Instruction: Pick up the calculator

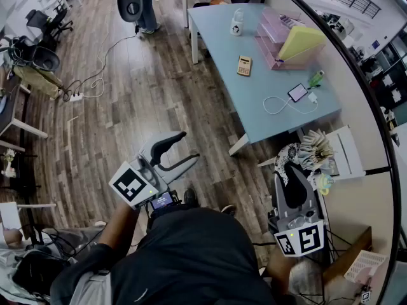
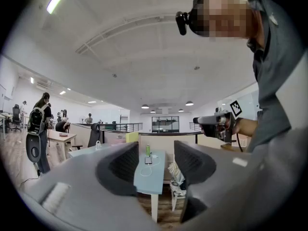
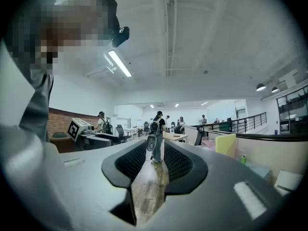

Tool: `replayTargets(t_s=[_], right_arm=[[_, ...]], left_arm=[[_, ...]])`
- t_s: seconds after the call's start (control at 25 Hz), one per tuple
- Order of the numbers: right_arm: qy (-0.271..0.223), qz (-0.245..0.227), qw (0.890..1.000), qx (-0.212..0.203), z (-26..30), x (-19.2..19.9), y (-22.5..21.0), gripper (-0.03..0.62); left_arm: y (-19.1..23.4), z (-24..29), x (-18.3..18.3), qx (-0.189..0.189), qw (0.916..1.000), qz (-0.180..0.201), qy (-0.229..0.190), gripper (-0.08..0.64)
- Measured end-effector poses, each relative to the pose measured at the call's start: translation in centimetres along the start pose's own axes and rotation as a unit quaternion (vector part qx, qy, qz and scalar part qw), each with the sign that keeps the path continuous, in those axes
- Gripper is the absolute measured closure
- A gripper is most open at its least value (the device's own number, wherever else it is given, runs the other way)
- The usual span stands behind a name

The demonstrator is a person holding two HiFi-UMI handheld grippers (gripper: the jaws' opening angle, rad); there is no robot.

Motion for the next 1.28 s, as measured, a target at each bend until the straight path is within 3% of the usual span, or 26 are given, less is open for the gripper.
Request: replayTargets(t_s=[0.8,1.12,1.28], right_arm=[[0.017,-0.007,1.000,0.001,5.0,1.0,4.2,0.489],[0.018,-0.006,1.000,0.006,5.3,1.2,3.2,0.469],[0.017,0.003,1.000,-0.005,6.0,1.7,1.3,0.468]], left_arm=[[5.1,-4.7,0.8,-0.002,0.9997,-0.022,-0.011,0.287],[5.8,-4.1,1.3,0.002,0.9996,-0.024,-0.013,0.287],[5.7,-3.1,1.9,-0.013,0.9996,-0.024,-0.011,0.287]])
Point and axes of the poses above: the fingertips, and each gripper's own axes: z forward along the fingers, y to its left, x out of its underside, the point moved 1 cm from there along -z, backward along the fingers, and after that the axes turned 9 degrees about -y, right-handed, at the moved point
